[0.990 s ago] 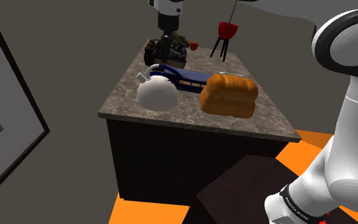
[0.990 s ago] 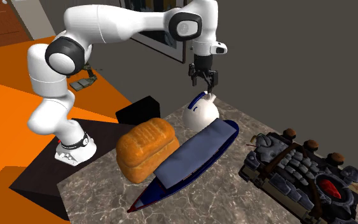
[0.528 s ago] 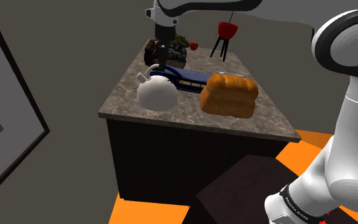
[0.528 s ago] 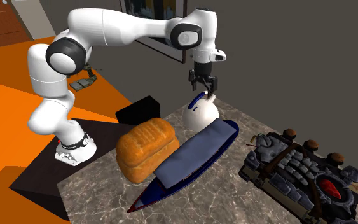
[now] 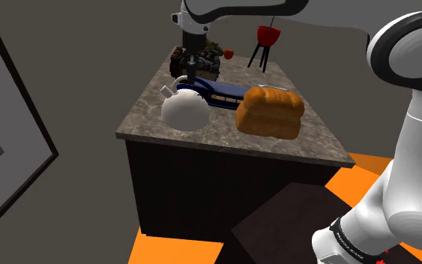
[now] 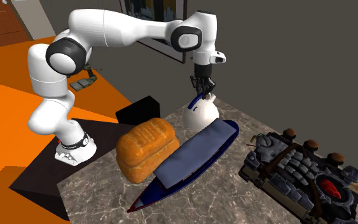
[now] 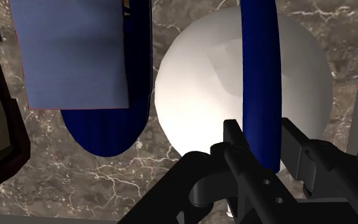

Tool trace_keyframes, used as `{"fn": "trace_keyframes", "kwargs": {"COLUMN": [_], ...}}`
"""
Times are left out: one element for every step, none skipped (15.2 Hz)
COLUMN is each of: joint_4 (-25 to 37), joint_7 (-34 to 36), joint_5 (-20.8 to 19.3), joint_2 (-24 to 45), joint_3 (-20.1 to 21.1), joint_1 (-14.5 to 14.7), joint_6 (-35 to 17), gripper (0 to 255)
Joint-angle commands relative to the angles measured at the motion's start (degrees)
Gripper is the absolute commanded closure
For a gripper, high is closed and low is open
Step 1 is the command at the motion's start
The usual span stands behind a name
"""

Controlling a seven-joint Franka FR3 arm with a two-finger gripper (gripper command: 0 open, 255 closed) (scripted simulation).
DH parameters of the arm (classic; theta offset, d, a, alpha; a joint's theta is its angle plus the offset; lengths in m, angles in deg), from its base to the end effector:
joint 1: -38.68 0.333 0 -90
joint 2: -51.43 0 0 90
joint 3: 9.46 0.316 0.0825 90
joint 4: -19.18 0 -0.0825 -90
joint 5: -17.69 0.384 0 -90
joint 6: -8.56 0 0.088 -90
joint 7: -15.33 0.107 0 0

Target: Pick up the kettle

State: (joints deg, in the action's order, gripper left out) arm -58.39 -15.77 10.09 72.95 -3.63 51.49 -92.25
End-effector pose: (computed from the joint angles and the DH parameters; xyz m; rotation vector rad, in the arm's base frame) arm 0.6477 0.1939 0.5146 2.7528 1.3015 0.0327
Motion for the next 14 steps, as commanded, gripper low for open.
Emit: {"fn": "trace_keyframes", "kwargs": {"joint_4": [-0.02, 0.0, 0.0, -0.05, 0.81, 1.73, 2.66, 3.62, 4.62, 5.65, 6.72, 7.82, 8.97, 10.16], "joint_7": [0.01, 0.0, 0.0, 0.06, -0.01, -0.09, -0.16, -0.23, -0.3, -0.38, -0.45, -0.53, -0.6, -0.68], "joint_5": [0.0, 0.0, 0.0, -0.01, 0.0, 0.01, 0.01, 0.01, 0.01, 0.0, -0.01, -0.02, -0.03, -0.05], "joint_2": [0.01, 0.02, 0.02, 0.03, 0.1, 0.19, 0.3, 0.43, 0.58, 0.75, 0.94, 1.16, 1.4, 1.67], "joint_3": [-0.01, -0.01, -0.01, 0.01, 0.01, 0.02, 0.02, 0.03, 0.03, 0.03, 0.03, 0.03, 0.03, 0.03], "joint_1": [-0.01, -0.01, -0.01, 0.03, 0.06, 0.09, 0.13, 0.17, 0.21, 0.26, 0.3, 0.36, 0.41, 0.47], "joint_6": [-0.01, 0.01, 0.0, -0.06, 0.74, 1.56, 2.38, 3.21, 4.06, 4.92, 5.79, 6.67, 7.58, 8.5], "gripper": [255, 255, 255, 255, 255, 255, 255, 255, 255, 255, 255, 255, 255, 255]}}
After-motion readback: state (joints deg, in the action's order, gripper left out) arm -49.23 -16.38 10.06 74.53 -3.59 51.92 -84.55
